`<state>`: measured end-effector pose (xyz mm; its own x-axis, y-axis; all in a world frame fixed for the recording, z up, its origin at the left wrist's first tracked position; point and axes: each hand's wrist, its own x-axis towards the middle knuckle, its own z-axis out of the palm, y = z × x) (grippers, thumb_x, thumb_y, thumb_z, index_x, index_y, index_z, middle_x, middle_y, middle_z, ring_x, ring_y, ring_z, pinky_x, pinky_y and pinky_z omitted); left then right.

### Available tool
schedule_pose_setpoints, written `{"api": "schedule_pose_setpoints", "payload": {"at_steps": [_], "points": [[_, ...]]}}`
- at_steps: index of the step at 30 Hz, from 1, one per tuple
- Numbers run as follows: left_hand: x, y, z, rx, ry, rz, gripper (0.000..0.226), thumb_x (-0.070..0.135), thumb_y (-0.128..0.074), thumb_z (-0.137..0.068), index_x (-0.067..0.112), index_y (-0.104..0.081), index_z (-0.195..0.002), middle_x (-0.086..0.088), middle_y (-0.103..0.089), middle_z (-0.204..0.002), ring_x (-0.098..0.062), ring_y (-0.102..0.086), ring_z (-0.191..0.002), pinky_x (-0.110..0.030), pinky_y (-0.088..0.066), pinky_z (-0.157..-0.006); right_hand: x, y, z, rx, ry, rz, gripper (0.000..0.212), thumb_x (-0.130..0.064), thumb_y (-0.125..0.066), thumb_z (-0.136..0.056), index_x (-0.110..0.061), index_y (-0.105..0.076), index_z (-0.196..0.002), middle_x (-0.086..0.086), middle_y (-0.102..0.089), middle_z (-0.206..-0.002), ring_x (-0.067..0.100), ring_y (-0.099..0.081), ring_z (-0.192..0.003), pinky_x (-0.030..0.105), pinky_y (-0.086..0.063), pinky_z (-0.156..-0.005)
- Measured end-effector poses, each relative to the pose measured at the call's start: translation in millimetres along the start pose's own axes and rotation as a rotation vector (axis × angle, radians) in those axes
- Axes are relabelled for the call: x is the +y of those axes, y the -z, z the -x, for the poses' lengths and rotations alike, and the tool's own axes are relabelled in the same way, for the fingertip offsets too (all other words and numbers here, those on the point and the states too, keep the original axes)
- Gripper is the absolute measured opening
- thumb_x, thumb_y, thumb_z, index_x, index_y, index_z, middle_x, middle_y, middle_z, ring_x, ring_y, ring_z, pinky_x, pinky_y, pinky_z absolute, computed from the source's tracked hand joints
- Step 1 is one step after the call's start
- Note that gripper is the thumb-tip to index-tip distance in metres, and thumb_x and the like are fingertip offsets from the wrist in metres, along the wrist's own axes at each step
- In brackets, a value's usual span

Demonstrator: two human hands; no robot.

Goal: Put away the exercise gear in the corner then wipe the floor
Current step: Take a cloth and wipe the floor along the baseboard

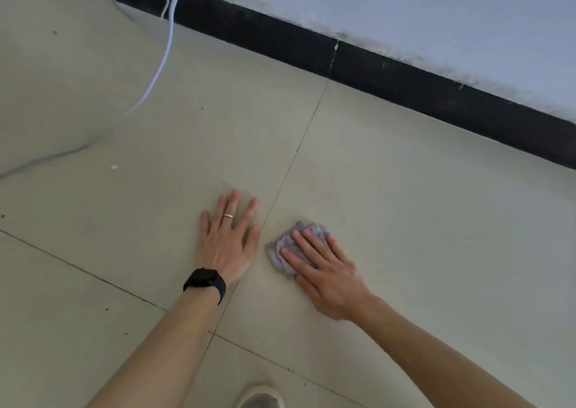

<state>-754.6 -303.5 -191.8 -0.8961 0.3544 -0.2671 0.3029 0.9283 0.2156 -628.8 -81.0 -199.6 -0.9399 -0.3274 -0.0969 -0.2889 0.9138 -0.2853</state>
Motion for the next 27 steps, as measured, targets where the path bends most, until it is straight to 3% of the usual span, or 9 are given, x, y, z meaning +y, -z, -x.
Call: {"api": "schedule_pose_setpoints", "payload": {"at_steps": [3,7,9,15,17,21,23,25,27], "points": [[-8.6,11.1,-25.8,0.016,0.033,0.011,0.057,0.052,-0.013,-0.098,0.048,-0.004,-0.154,0.006,0.008,-0.166,-0.016,0.006,-0.153,-0.049,0.001,-0.123,55.7,18.3,-34.2,0.011,-0.055,0.106,0.054,-0.046,-0.021,-0.106,-0.036,-0.015,-0.158,-0.002,-0.012,-0.166,0.018,-0.007,-0.154,0.048,-0.015,-0.122],[-21.0,12.1,-56.0,0.039,0.095,0.032,0.061,0.058,-0.01,-0.094,0.049,0.0,-0.154,0.006,0.008,-0.166,-0.017,0.005,-0.153,-0.049,0.001,-0.122,112.0,44.4,-92.1,0.12,-0.822,-0.14,0.056,-0.048,-0.016,-0.105,-0.039,0.0,-0.158,-0.003,0.01,-0.167,0.013,0.016,-0.152,0.047,0.004,-0.124],[-25.4,12.5,-67.6,0.061,0.088,0.013,0.062,0.06,-0.012,-0.094,0.049,0.001,-0.154,0.007,0.007,-0.166,-0.017,0.003,-0.153,-0.05,0.0,-0.122,101.6,43.3,-118.0,0.164,-0.983,-0.194,0.057,-0.045,-0.019,-0.105,-0.035,-0.002,-0.159,0.003,0.009,-0.167,0.019,0.014,-0.153,0.049,0.006,-0.123],[-27.4,11.1,-76.3,0.108,0.074,-0.026,0.062,0.061,-0.017,-0.096,0.048,0.001,-0.154,0.009,0.006,-0.166,-0.016,-0.001,-0.153,-0.051,-0.005,-0.122,76.3,32.1,-127.4,0.015,-0.021,0.09,0.055,-0.044,-0.024,-0.106,-0.034,-0.013,-0.158,-0.002,-0.008,-0.167,0.019,-0.002,-0.154,0.047,-0.009,-0.124],[-27.1,10.6,-76.6,0.112,0.078,-0.028,0.062,0.06,-0.017,-0.096,0.047,0.0,-0.154,0.009,0.005,-0.166,-0.016,-0.002,-0.153,-0.051,-0.006,-0.122,119.2,48.4,-139.2,-0.015,-0.162,0.104,0.055,-0.045,-0.019,-0.107,-0.036,-0.002,-0.158,-0.004,0.003,-0.167,0.017,0.008,-0.153,0.046,-0.003,-0.125],[-27.6,6.3,-77.5,0.127,0.065,-0.023,0.063,0.06,-0.018,-0.096,0.046,0.0,-0.155,0.008,0.006,-0.166,-0.017,-0.001,-0.153,-0.052,-0.006,-0.122,179.9,71.5,-188.9,0.263,-1.038,-0.108,0.057,-0.043,-0.021,-0.106,-0.029,-0.009,-0.159,0.007,0.003,-0.167,0.023,0.009,-0.154,0.051,0.003,-0.122],[-30.1,5.4,-80.7,0.125,0.076,-0.026,0.064,0.06,-0.018,-0.096,0.046,0.001,-0.155,0.008,0.008,-0.166,-0.017,0.0,-0.153,-0.051,-0.004,-0.122,162.7,69.8,-226.6,0.387,-1.266,-0.147,0.058,-0.042,-0.023,-0.105,-0.024,-0.011,-0.16,0.012,0.002,-0.167,0.028,0.008,-0.153,0.053,0.006,-0.12],[-31.1,4.6,-81.6,0.12,0.082,-0.023,0.064,0.06,-0.019,-0.096,0.045,0.001,-0.155,0.008,0.008,-0.166,-0.017,-0.001,-0.153,-0.052,-0.004,-0.122,120.2,64.3,-254.4,0.22,-1.109,-0.197,0.059,-0.046,-0.016,-0.105,-0.029,0.001,-0.159,0.008,0.014,-0.166,0.025,0.019,-0.151,0.049,0.014,-0.119],[-30.5,4.7,-80.8,0.127,0.078,-0.017,0.065,0.059,-0.022,-0.095,0.044,-0.001,-0.155,0.007,0.004,-0.166,-0.017,-0.003,-0.153,-0.052,-0.007,-0.122,75.1,52.6,-259.4,0.044,-0.548,-0.058,0.058,-0.049,-0.01,-0.104,-0.034,0.007,-0.158,0.0,0.018,-0.165,0.02,0.023,-0.15,0.044,0.017,-0.119]]}}
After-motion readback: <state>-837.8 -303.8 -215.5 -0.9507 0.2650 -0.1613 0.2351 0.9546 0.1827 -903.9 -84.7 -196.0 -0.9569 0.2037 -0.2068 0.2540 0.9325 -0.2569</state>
